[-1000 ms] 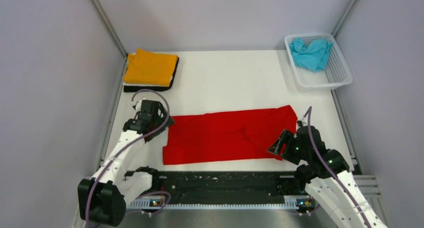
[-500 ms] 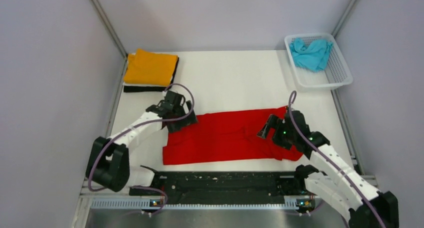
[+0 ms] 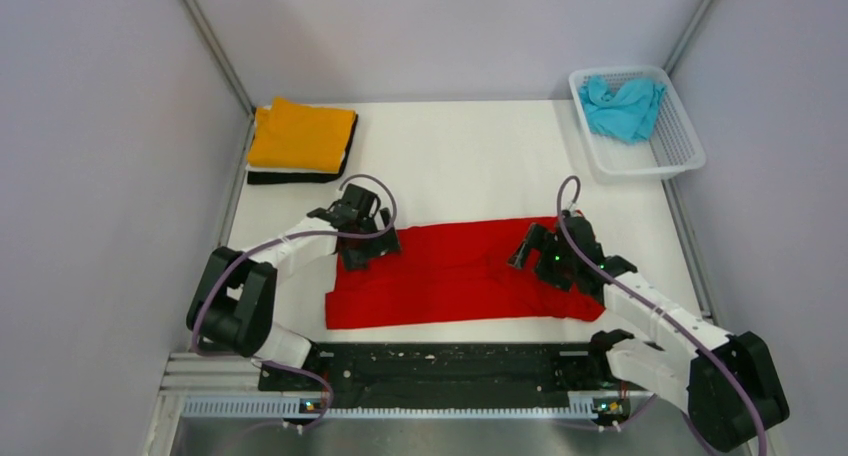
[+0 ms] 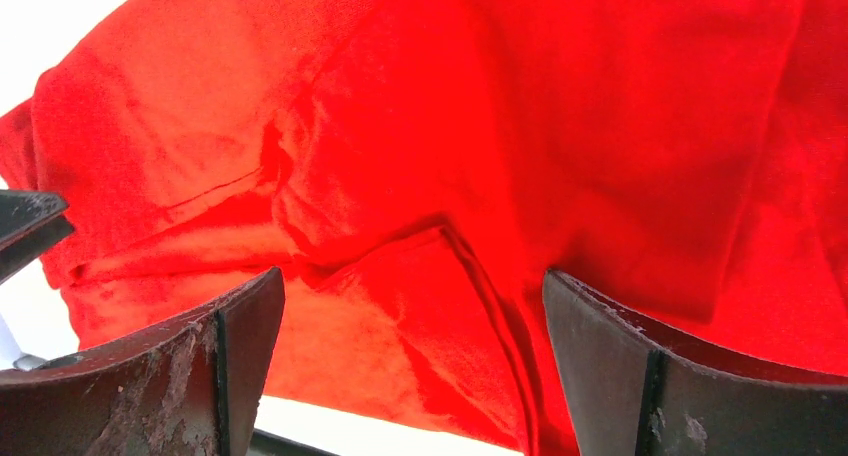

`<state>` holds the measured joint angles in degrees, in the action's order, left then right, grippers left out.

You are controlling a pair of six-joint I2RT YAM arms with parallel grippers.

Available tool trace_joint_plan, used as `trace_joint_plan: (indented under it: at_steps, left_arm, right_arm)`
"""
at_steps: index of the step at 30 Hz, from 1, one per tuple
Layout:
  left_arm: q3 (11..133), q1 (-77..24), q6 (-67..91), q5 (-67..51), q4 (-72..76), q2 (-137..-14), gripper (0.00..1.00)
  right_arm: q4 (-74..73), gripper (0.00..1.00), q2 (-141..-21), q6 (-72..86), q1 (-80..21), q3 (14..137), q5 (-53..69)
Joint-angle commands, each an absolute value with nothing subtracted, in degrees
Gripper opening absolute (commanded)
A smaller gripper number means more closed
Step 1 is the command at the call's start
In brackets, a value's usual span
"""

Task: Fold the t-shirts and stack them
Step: Rotate the tshirt 90 degrees

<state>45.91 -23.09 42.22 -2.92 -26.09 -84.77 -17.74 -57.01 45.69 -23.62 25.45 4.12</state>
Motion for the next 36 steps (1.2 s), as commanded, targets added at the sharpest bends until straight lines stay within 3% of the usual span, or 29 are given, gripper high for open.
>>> trace_joint_plan:
  at_steps: [1, 7, 11, 17, 21, 31, 36]
  left_arm:
    - [44.0, -23.0, 42.5, 1.5, -25.1, -86.1, 0.99]
    - [40.4, -23.0, 44.7, 1.2, -25.8, -84.8, 0.99]
    - [37.7, -24.3, 47.8, 0.3, -25.6, -81.2, 0.99]
    - [37.3, -29.0, 55.0, -2.9, -21.9, -77.6, 0.99]
    - [38.5, -33.8, 59.6, -5.1, -15.1, -81.4, 0.99]
    - [47.5, -50.8, 65.2, -8.1, -12.8, -93.7, 0.99]
    - [49.9, -55.1, 67.0, -9.4, -9.6, -96.5, 0.99]
  right_arm:
    - [-18.1, 0.99, -57.4, 47.4, -24.1, 24.5, -1.4]
    - [-12.1, 0.99, -69.0, 48.2, -19.3, 26.2, -1.2]
    - [-5.4, 0.99, -83.5, 44.5, -16.1, 34.9, 0.5]
    - [-4.1, 0.99, -108.3, 39.4, -15.6, 61.5, 5.9]
    - [-9.2, 0.99, -122.3, 36.7, -15.6, 80.8, 9.1]
    - [-29.2, 0.98, -150.2, 28.3, -17.4, 125.4, 15.9]
    - [-30.2, 0.98, -157.9, 29.0, -18.5, 139.7, 16.6]
